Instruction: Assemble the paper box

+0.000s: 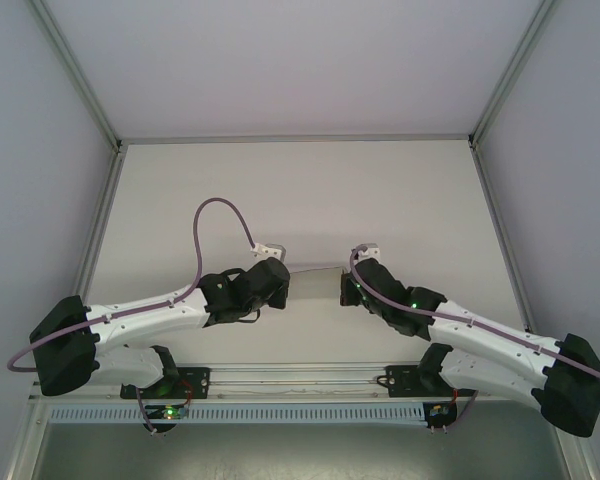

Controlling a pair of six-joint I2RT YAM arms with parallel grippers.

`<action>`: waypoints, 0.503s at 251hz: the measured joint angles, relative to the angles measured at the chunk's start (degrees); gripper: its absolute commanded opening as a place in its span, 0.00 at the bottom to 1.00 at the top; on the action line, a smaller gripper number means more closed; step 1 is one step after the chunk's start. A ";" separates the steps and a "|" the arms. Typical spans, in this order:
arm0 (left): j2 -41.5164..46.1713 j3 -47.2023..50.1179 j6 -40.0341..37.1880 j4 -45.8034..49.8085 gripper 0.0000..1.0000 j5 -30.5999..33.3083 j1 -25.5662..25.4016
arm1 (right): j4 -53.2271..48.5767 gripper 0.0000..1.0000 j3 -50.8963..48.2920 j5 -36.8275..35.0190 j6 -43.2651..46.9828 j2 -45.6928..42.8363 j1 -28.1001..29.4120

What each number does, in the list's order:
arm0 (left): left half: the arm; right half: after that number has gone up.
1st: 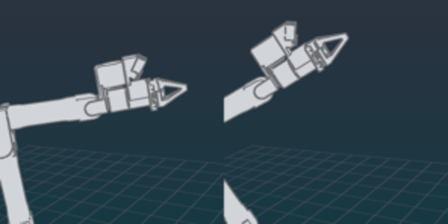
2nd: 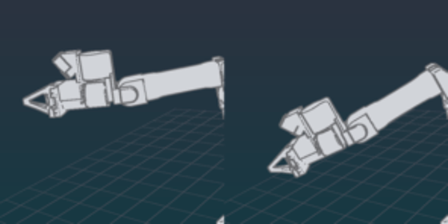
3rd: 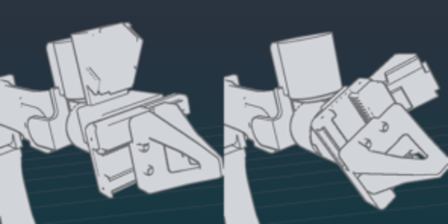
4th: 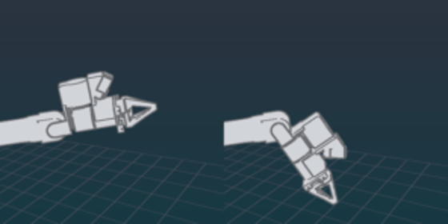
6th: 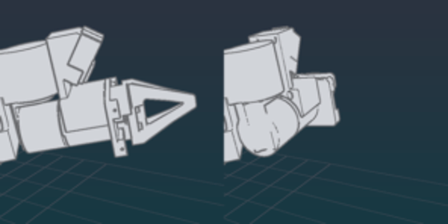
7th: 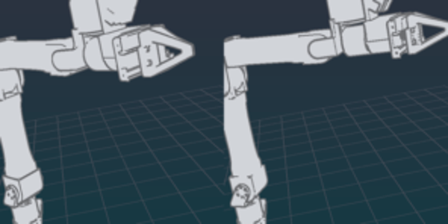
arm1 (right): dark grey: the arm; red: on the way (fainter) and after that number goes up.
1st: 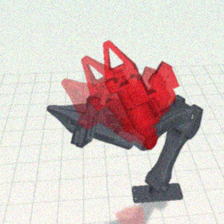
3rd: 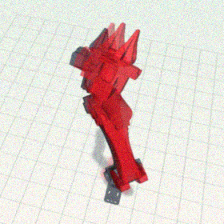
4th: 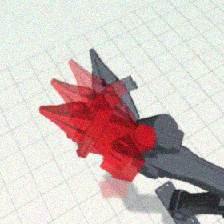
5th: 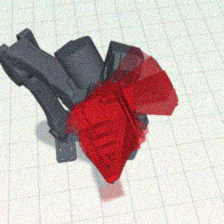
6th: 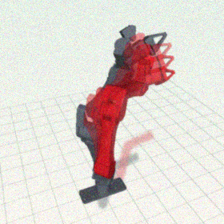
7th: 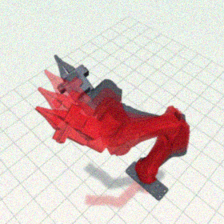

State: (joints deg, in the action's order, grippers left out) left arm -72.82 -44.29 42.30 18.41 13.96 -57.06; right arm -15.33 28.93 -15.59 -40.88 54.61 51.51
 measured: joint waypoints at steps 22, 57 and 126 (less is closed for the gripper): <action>-0.02 -0.20 0.02 0.39 0.00 0.07 0.00 | 0.44 0.07 -0.98 -0.74 -0.94 -1.31 0.66; -0.33 -0.46 0.00 0.50 0.00 0.11 0.00 | -1.22 0.23 -1.36 -0.74 -0.15 -3.50 0.72; -1.05 -1.25 0.00 1.49 0.00 1.11 0.00 | -6.84 0.44 3.19 1.03 6.43 -4.74 -2.69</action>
State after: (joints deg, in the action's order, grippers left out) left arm -73.87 -45.54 42.30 19.90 15.07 -57.06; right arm -22.17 32.12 -14.57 -34.46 49.87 48.82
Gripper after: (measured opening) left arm 0.051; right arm 0.394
